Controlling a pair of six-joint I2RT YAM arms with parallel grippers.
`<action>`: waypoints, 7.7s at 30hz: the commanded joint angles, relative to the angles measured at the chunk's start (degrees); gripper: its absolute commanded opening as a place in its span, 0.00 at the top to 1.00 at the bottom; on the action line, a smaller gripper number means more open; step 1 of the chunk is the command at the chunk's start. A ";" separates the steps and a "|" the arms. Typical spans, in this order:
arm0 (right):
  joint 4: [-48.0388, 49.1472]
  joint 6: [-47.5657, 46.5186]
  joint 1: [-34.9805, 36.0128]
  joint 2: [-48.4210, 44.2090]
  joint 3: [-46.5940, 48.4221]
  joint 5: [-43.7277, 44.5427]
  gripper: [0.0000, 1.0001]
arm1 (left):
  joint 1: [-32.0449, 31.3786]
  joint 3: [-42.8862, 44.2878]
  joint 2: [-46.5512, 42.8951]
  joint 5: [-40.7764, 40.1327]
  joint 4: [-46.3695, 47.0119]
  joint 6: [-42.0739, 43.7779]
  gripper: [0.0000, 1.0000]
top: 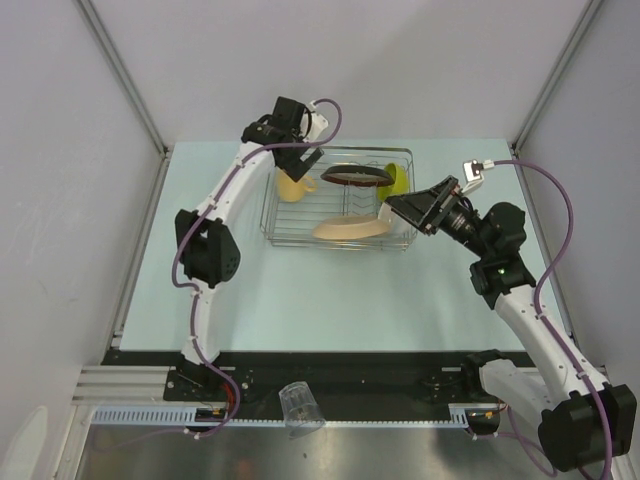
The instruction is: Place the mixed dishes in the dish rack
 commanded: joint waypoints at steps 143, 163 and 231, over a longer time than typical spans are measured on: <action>-56.82 -45.89 89.41 34.00 26.98 46.53 0.03 | 9.75 -63.75 -65.17 12.65 4.53 -6.18 0.00; -53.04 -49.41 83.43 41.65 27.16 48.97 0.15 | 13.53 -61.11 -63.68 14.67 3.73 -4.16 0.00; 22.78 -5.33 38.27 30.92 0.44 3.37 1.00 | 32.34 -40.38 -50.78 62.36 -8.29 -9.18 0.00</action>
